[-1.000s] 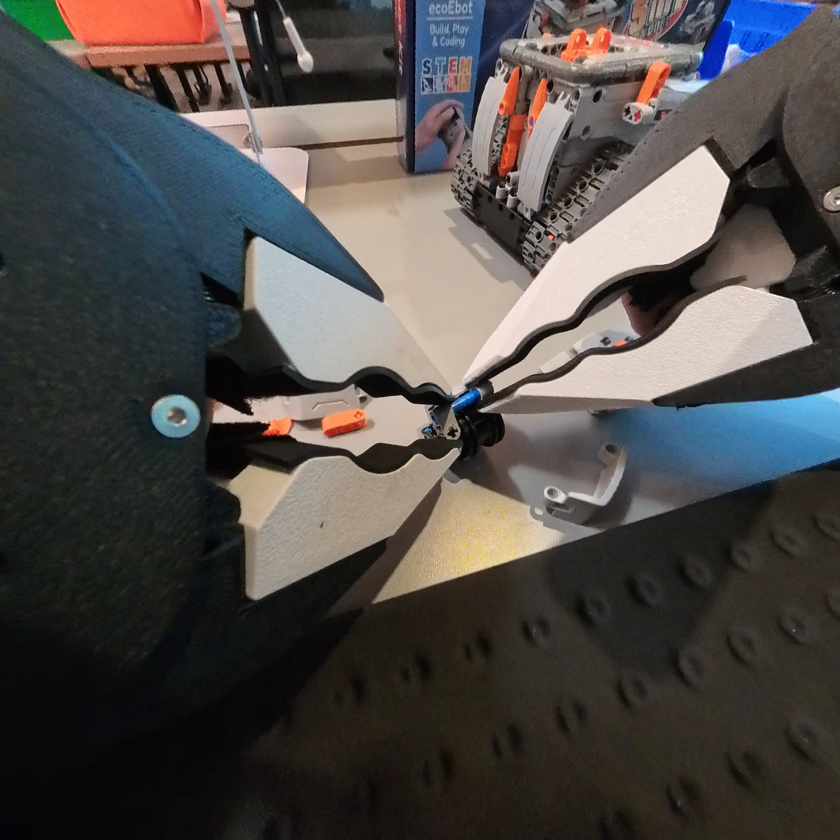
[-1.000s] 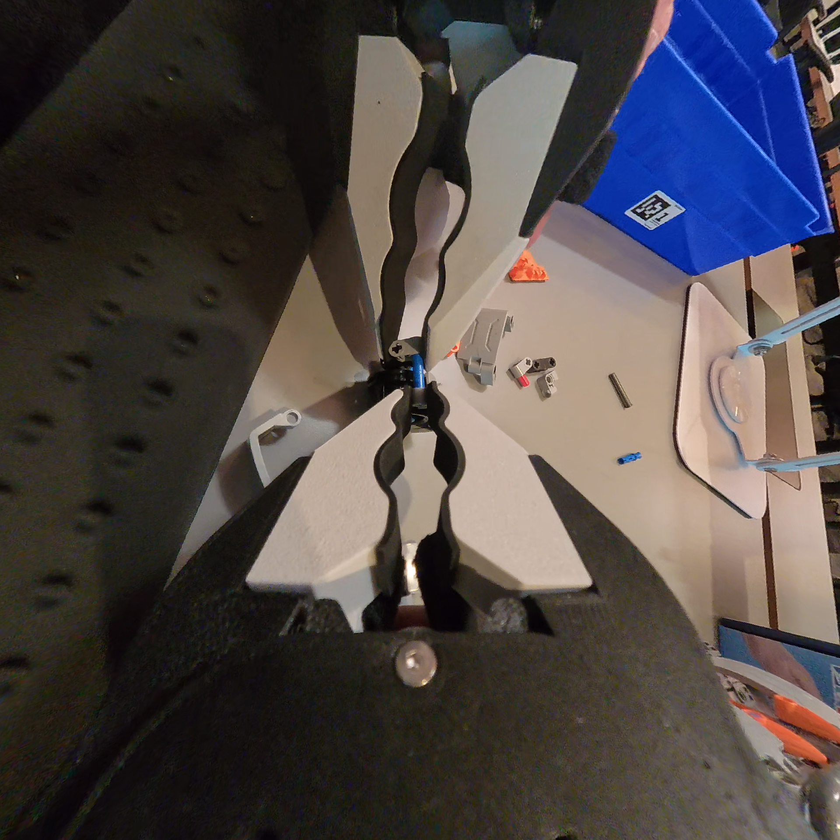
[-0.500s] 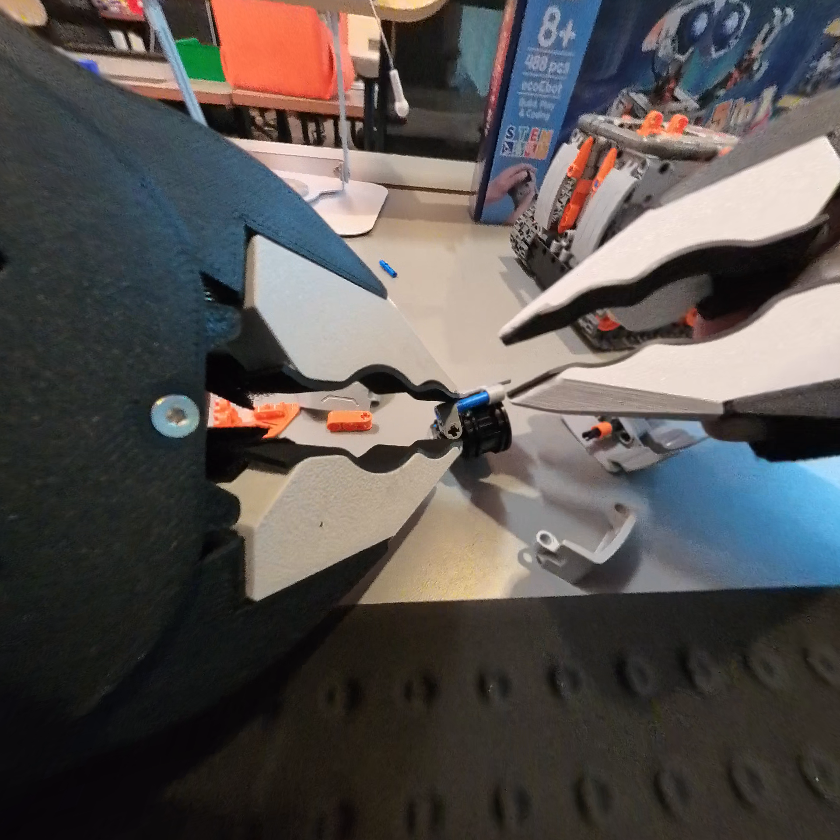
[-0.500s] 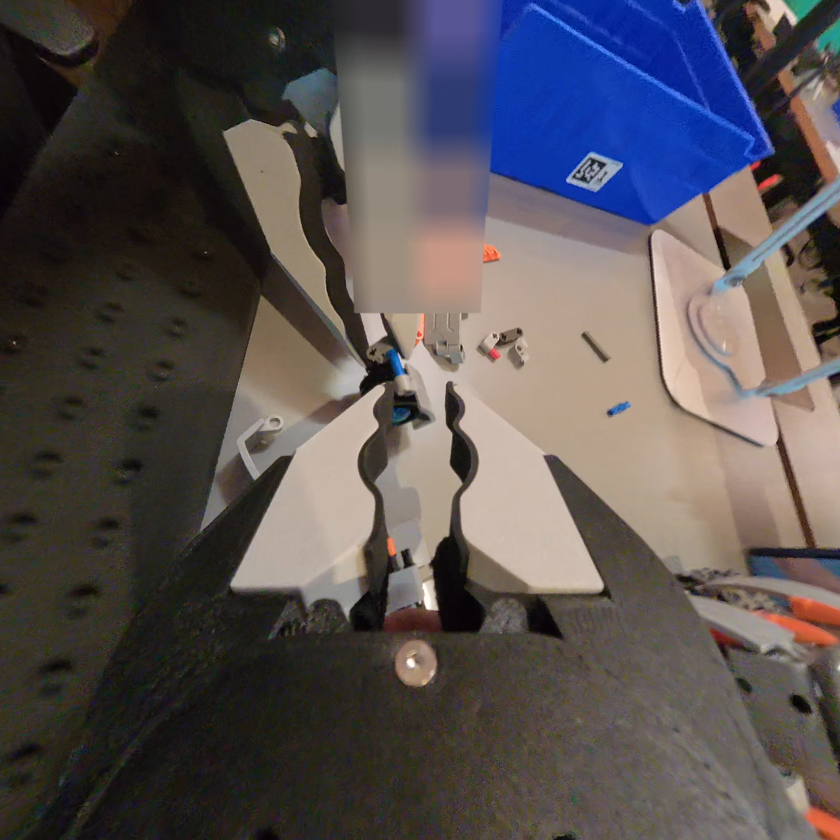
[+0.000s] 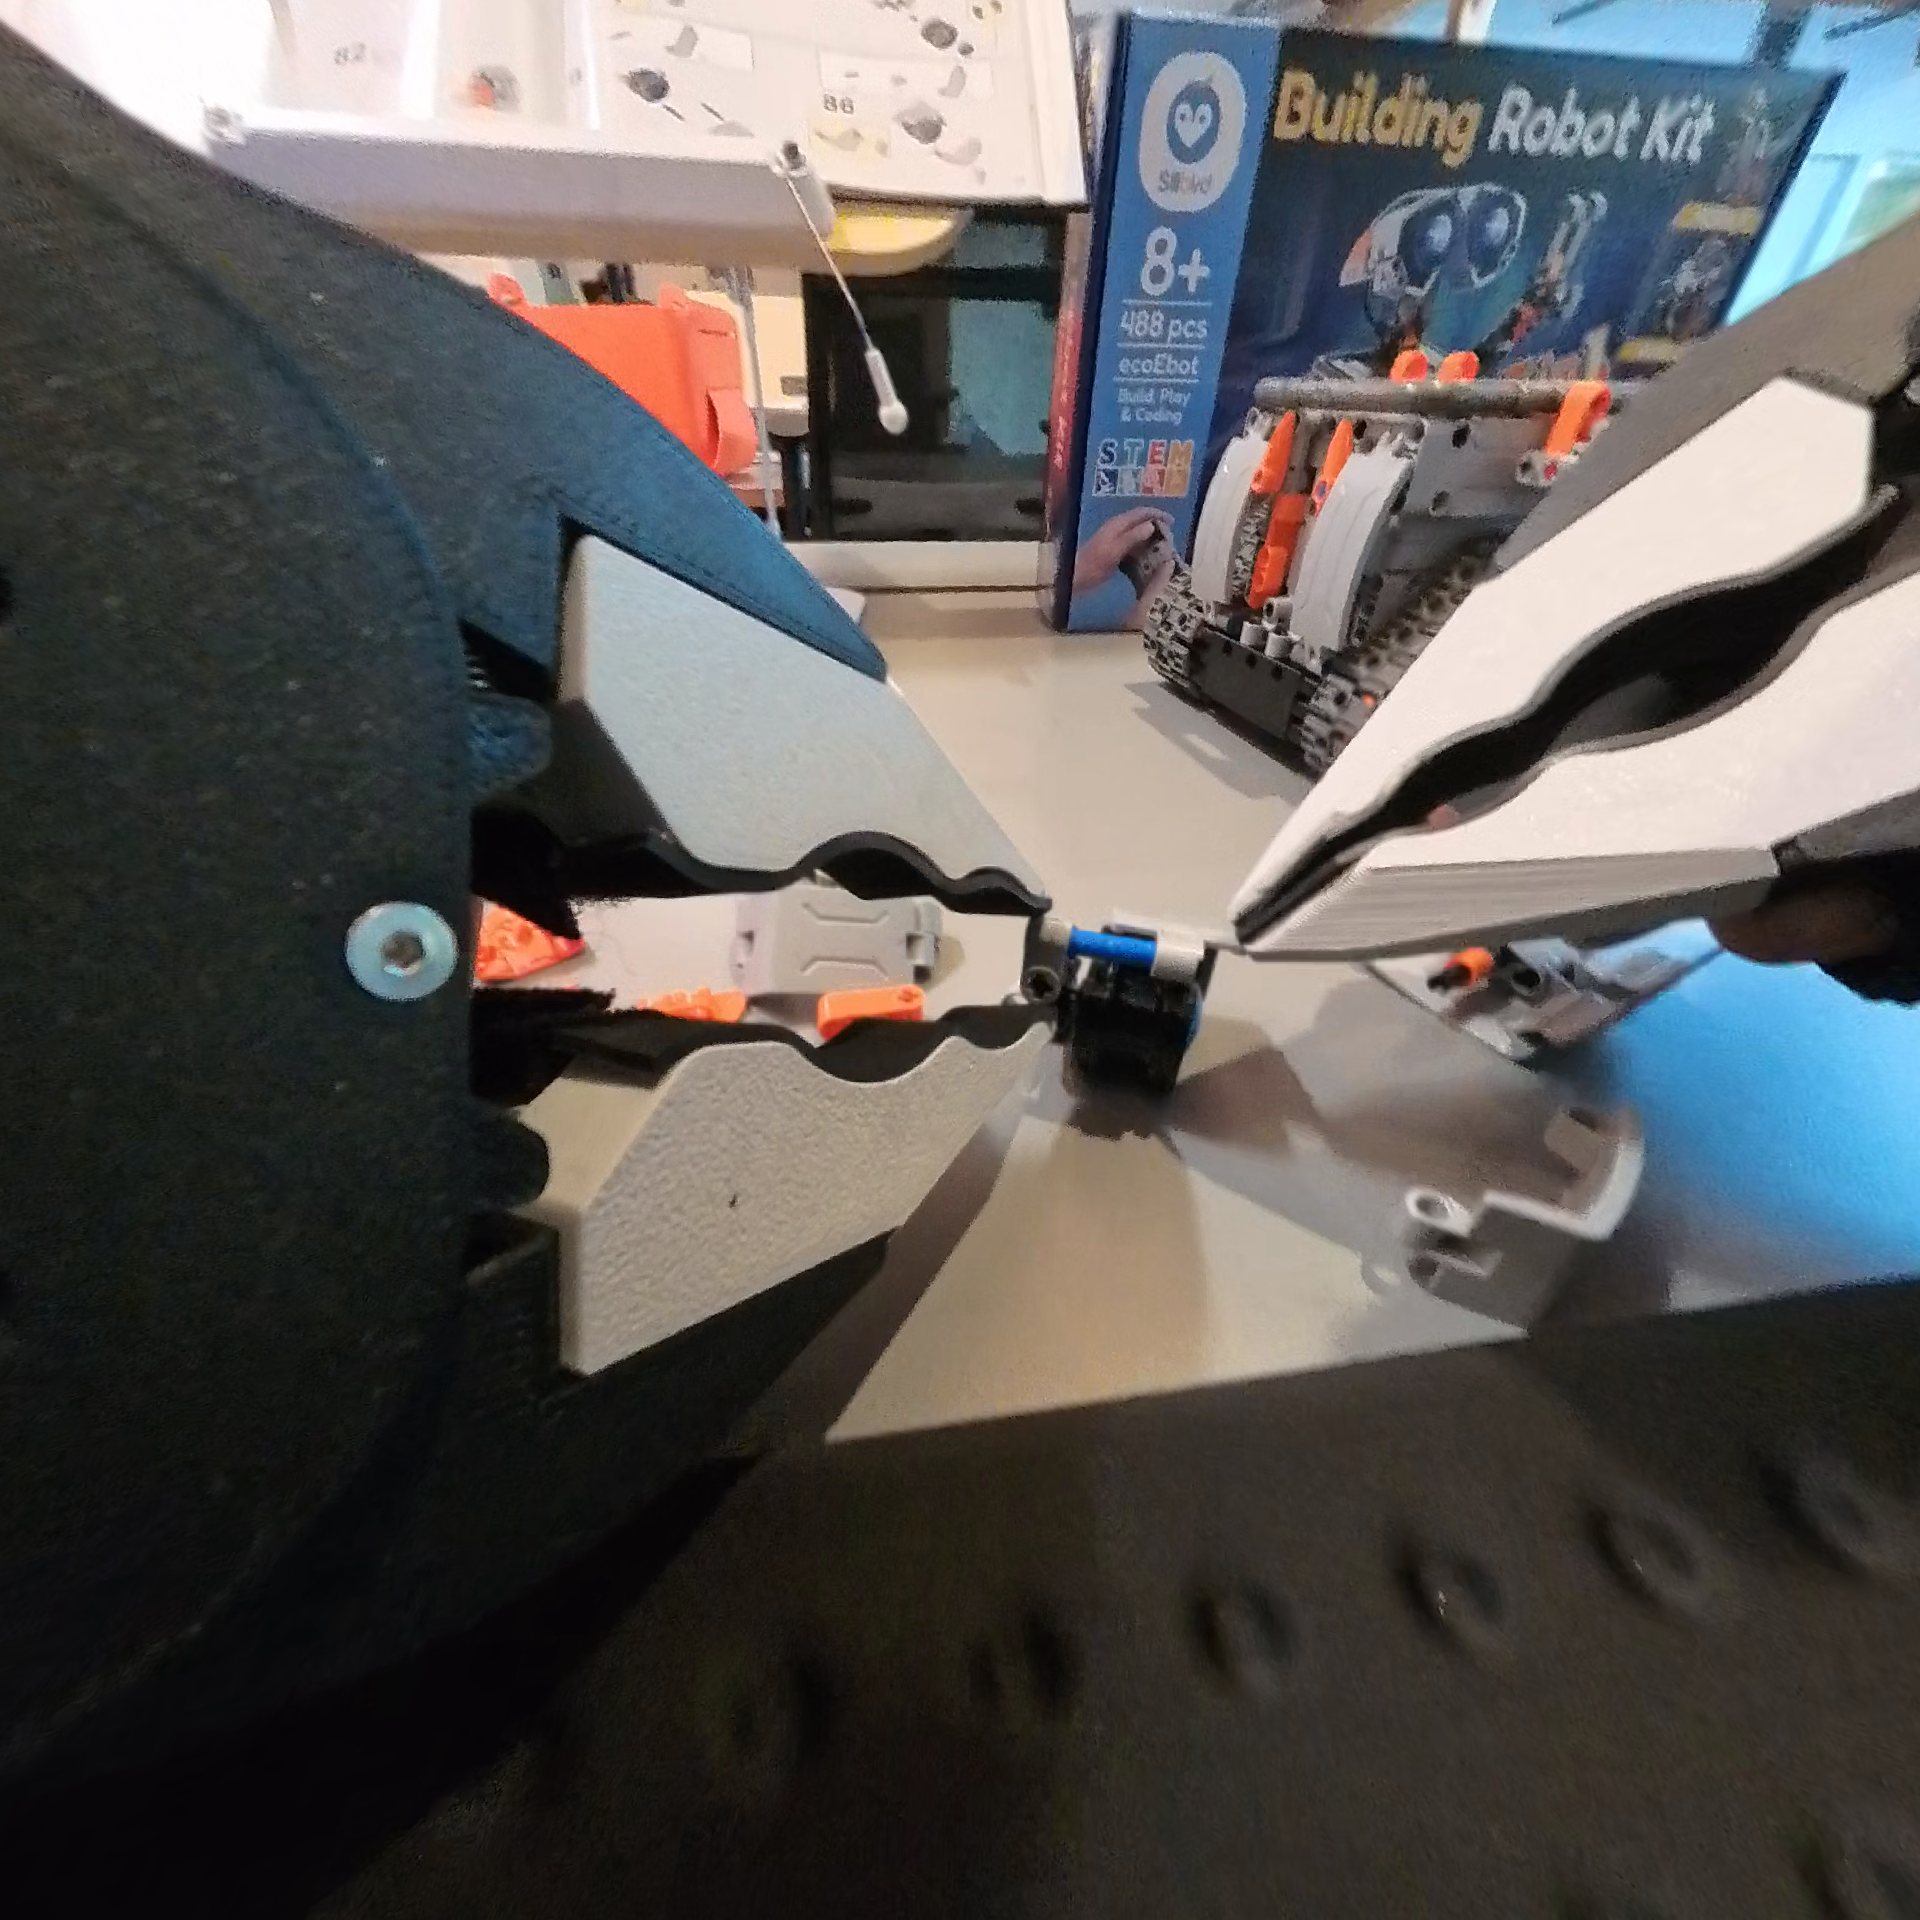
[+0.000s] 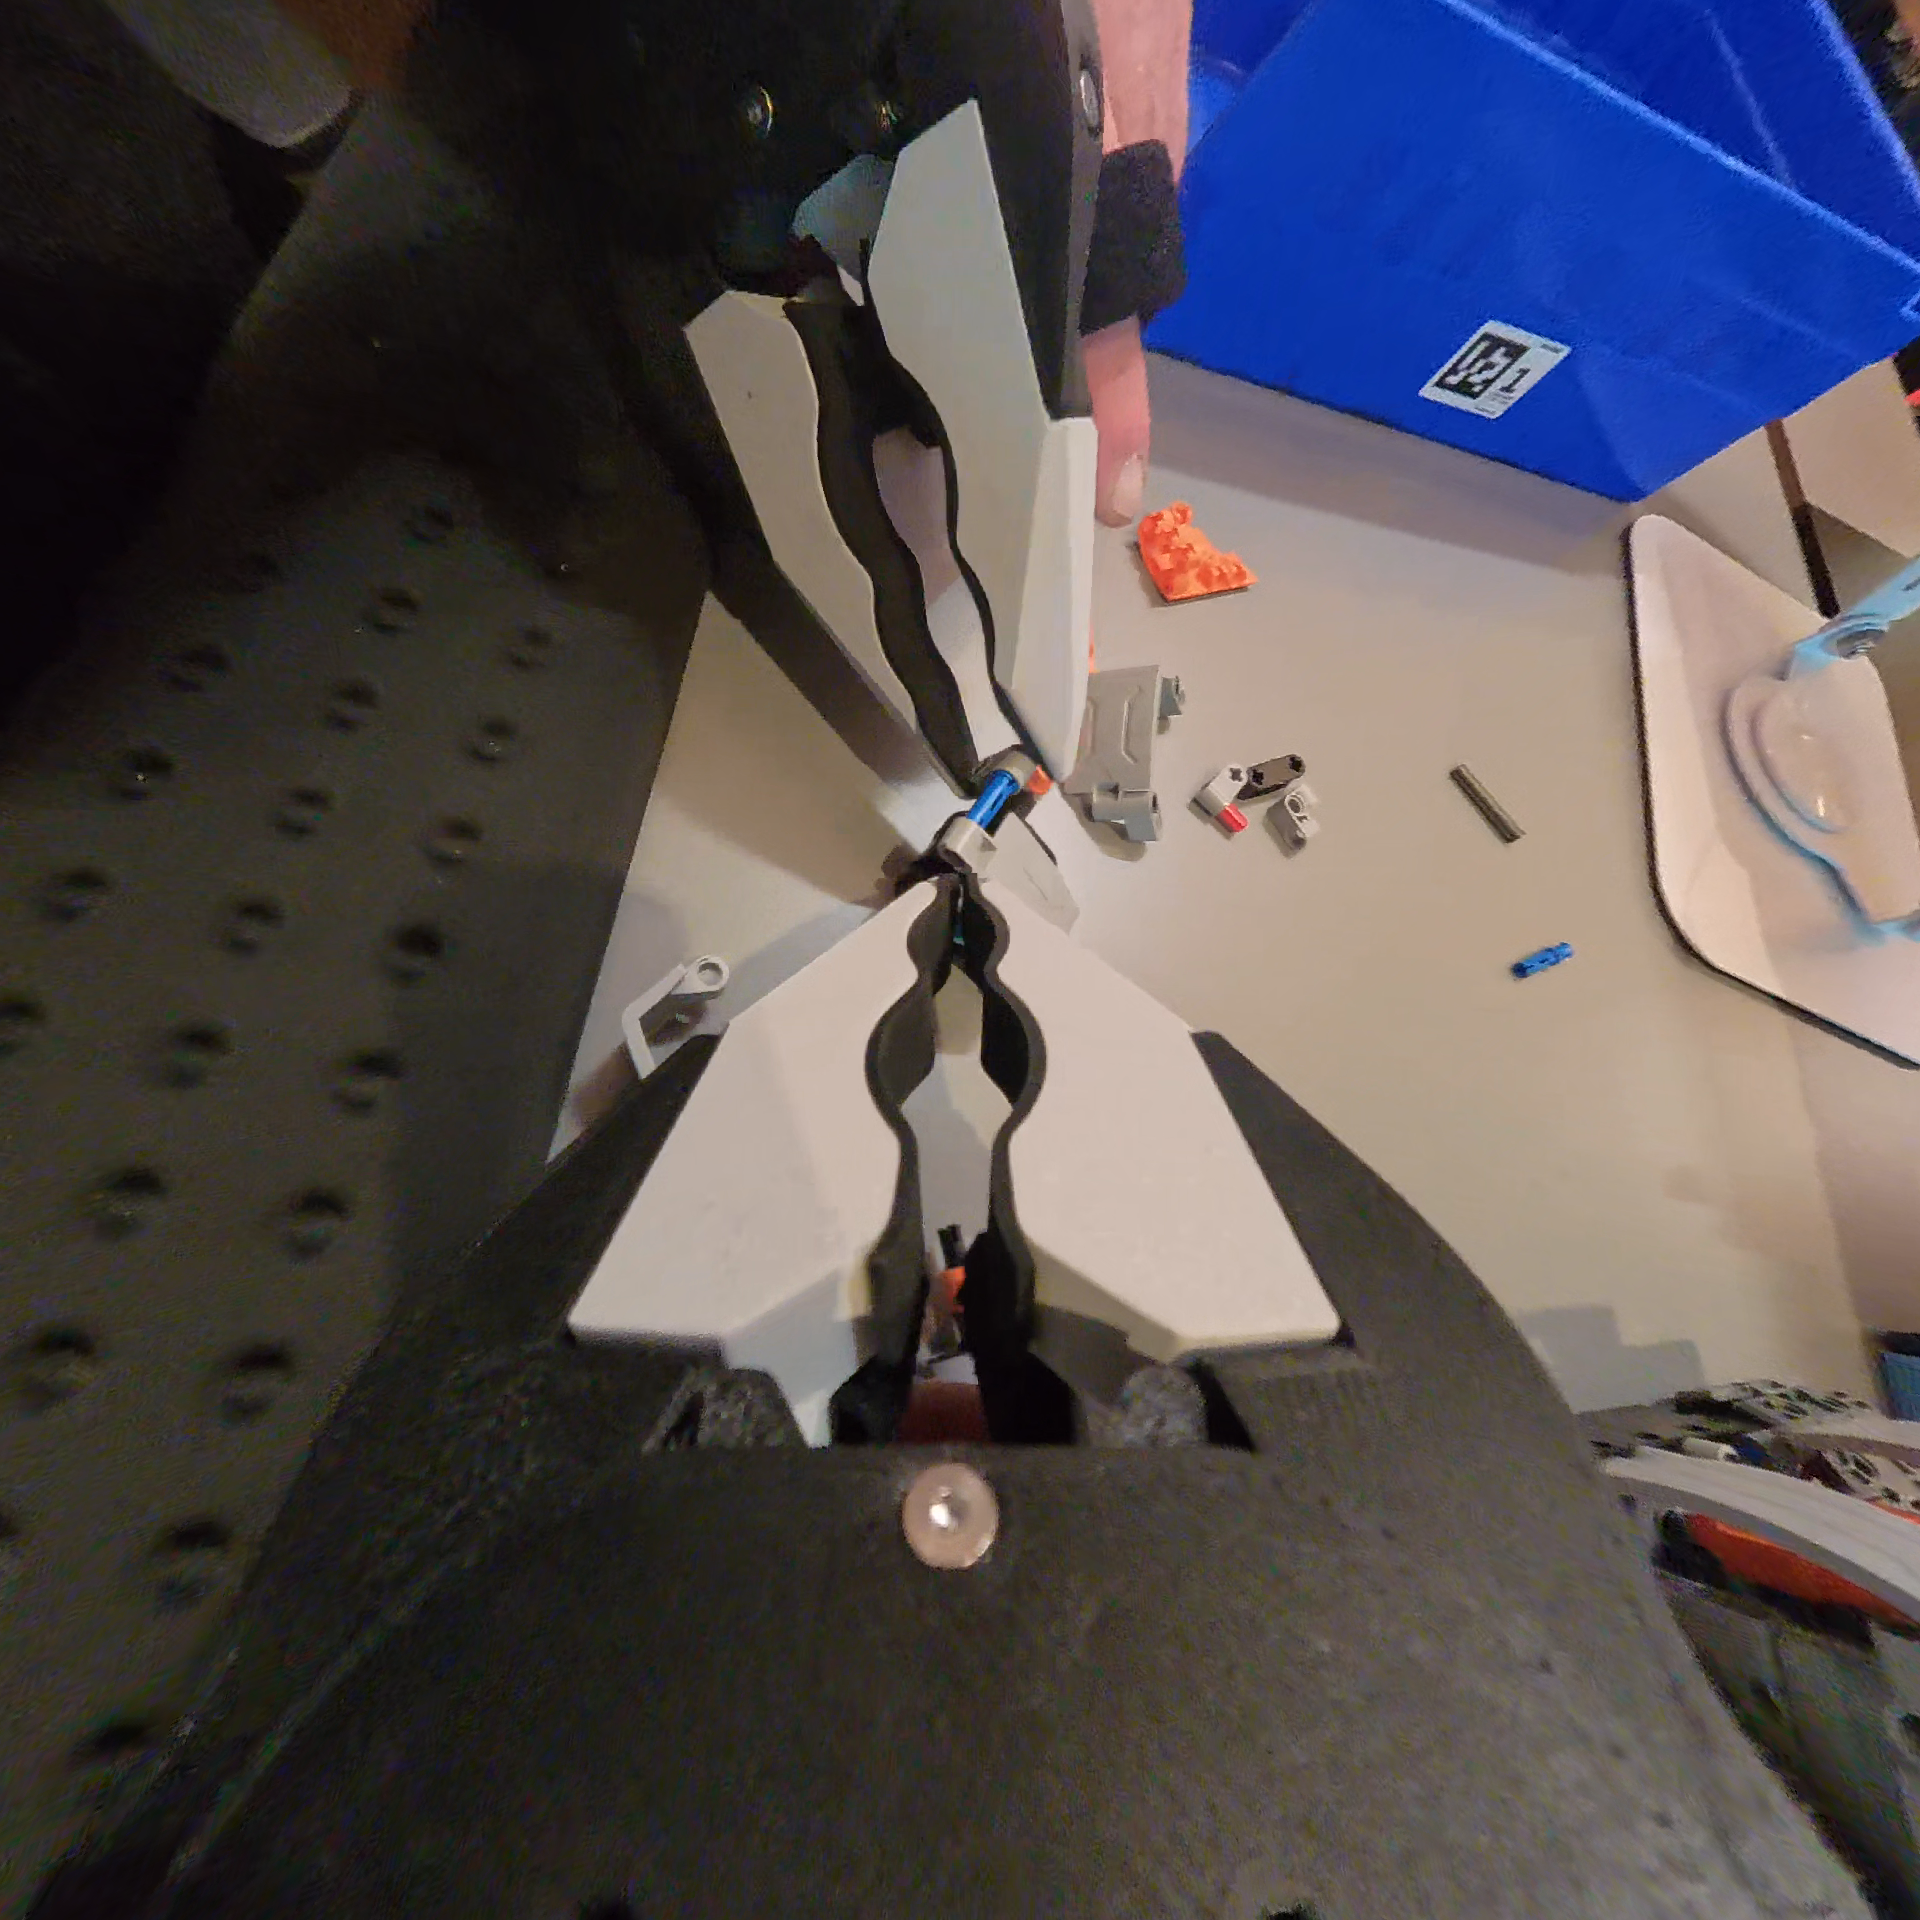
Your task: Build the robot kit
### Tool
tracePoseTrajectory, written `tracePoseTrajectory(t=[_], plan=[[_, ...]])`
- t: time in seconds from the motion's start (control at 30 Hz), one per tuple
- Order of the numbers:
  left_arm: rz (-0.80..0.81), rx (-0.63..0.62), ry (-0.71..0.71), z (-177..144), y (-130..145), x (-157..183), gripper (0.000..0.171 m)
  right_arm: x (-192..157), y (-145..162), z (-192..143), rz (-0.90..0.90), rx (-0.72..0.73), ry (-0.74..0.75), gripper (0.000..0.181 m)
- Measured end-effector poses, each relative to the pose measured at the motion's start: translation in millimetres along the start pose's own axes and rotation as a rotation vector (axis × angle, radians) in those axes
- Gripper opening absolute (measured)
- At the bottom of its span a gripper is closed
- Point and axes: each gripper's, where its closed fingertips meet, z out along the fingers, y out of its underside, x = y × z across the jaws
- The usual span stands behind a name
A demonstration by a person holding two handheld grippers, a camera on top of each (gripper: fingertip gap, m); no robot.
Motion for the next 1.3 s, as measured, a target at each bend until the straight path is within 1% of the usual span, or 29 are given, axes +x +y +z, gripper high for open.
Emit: tracePoseTrajectory(t=[0.03, 0.1, 0.13, 0.23, 0.3, 0.37, 0.43, 0.53, 0.57, 0.6, 0.67, 0.73, 0.83, 0.93, 1.03, 1.1, 1.13, 1.17, 1.23, 1.3], plan=[[-0.019, -0.004, -0.006, -1, 2, -3, 0.017, 3, -1, -1, 0.011, 0.007, 0.010, 0.001], [-0.071, 0.012, 0.001, -4, 2, -5, 0.024, 10, 1, -1, 0.017, 0.005, 0.032, 0.012], [-0.093, 0.000, 0.002, -5, 5, -7, 0.027, 11, 3, 1, 0.015, -0.005, 0.035, 0.015], [-0.216, -0.022, 0.066, -7, 9, 0, 0.032, 5, 11, 10, -0.015, -0.052, 0.012, 0.011], [-0.306, -0.013, 0.113, -11, 8, 5, 0.031, -1, 7, 12, -0.030, -0.042, -0.007, 0.006], [-0.354, -0.022, 0.115, -14, 10, 6, 0.033, -2, 5, 15, -0.029, -0.042, -0.002, 0.005], [-0.452, -0.035, 0.119, -16, 10, 4, 0.035, -2, 2, 18, -0.035, -0.045, 0.004, 0.004], [-0.575, -0.023, 0.114, -18, 2, 2, 0.046, 0, 1, 19, -0.025, -0.051, 0.020, 0.003], [-0.585, -0.032, 0.100, -18, 3, 1, 0.052, -1, 1, 19, -0.031, -0.050, 0.020, 0.003], [-0.588, -0.046, 0.086, -17, 5, -1, 0.053, -1, 0, 19, -0.034, -0.045, 0.018, 0.003], [-0.620, -0.070, 0.095, -11, 10, 0, 0.052, -2, -1, 21, -0.031, -0.043, 0.014, 0.003], [-0.661, -0.056, 0.124, -7, 7, 2, 0.049, -2, -2, 22, -0.034, -0.043, 0.016, 0.002], [-0.705, -0.003, 0.146, -5, -1, -1, 0.033, -2, -2, 22, -0.032, -0.040, 0.019, 0.002], [-0.699, -0.020, 0.134, -3, 4, -3, 0.021, -2, 0, 22, -0.025, -0.046, 0.012, 0.000], [-0.707, -0.018, 0.141, -4, 4, -2, 0.021, -3, 2, 24, -0.034, -0.054, 0.015, 0.000], [-0.704, -0.004, 0.130, -5, 3, -3, 0.022, 1, -4, 19, -0.023, -0.022, 0.021, 0.000], [-0.707, 0.013, 0.119, -7, 2, -6, 0.028, 4, -7, 17, -0.013, -0.004, 0.028, 0.003], [-0.707, 0.026, 0.117, -9, 1, -8, 0.032, 8, -9, 15, -0.002, 0.007, 0.035, 0.010], [-0.694, 0.004, 0.109, -11, 7, -10, 0.043, 16, -12, 13, 0.011, 0.013, 0.044, 0.022], [-0.699, -0.009, 0.114, -10, 13, -10, 0.045, 16, -15, 18, 0.030, 0.016, -0.002, 0.031]])
